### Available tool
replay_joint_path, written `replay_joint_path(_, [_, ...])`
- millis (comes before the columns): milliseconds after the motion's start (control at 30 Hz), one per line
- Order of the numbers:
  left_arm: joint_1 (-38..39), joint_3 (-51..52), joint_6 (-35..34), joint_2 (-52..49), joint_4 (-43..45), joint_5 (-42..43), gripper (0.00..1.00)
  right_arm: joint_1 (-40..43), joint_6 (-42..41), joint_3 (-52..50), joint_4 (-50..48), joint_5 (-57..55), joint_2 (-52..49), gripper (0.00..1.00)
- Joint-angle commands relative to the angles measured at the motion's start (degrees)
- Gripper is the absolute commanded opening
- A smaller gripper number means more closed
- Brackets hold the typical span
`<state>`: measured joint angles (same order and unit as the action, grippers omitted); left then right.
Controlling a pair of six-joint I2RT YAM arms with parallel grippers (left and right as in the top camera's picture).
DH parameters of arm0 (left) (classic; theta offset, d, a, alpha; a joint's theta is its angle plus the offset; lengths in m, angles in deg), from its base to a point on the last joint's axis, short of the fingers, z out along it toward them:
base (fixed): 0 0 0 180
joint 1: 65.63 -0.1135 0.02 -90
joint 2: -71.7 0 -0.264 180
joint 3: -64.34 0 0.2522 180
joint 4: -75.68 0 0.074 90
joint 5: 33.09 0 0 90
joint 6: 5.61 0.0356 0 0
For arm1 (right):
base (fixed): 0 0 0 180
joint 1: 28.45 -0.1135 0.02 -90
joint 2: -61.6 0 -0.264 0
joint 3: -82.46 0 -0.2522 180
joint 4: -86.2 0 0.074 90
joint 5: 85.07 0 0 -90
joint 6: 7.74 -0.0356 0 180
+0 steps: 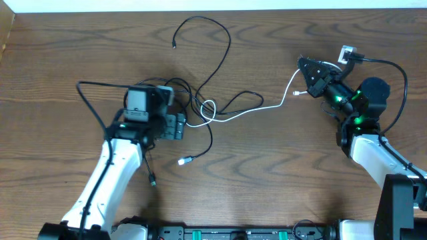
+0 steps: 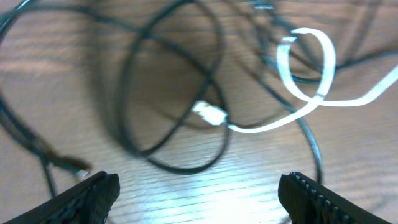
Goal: Untangle cables
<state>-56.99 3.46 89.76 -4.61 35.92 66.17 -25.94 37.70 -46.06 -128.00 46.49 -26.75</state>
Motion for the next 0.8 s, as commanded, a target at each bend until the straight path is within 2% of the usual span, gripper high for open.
replay_joint_path(0, [6.27,0.07,6.45,0.42,0.09,-2.05,0.87,0.02,0.44,0.68,-0.13,-0.52,0.5,0.01])
replay_joint_path(167, [12.7,0.07,16.98,-2.16,1.29,-2.84,0.87,0.02,0.44,0.68,0.04,-0.44,0.5,0.01])
replay_joint_path(300, [14.99,0.07,24.22,-5.18,4.24,-4.42,0.87,0.02,0.46,0.68,0.02,-0.44,0.5,0.01])
replay_joint_path(633, [16.98,0.07,31.26,-13.57,15.15,-4.37,0.94,0.02,0.81,0.68,0.04,0.0,0.5,0.01])
replay_joint_path(767, [18.53,0.07,36.41,-16.33,17.79,-4.15,0.96,0.02,0.94,0.68,0.04,-0.02,0.5,0.01])
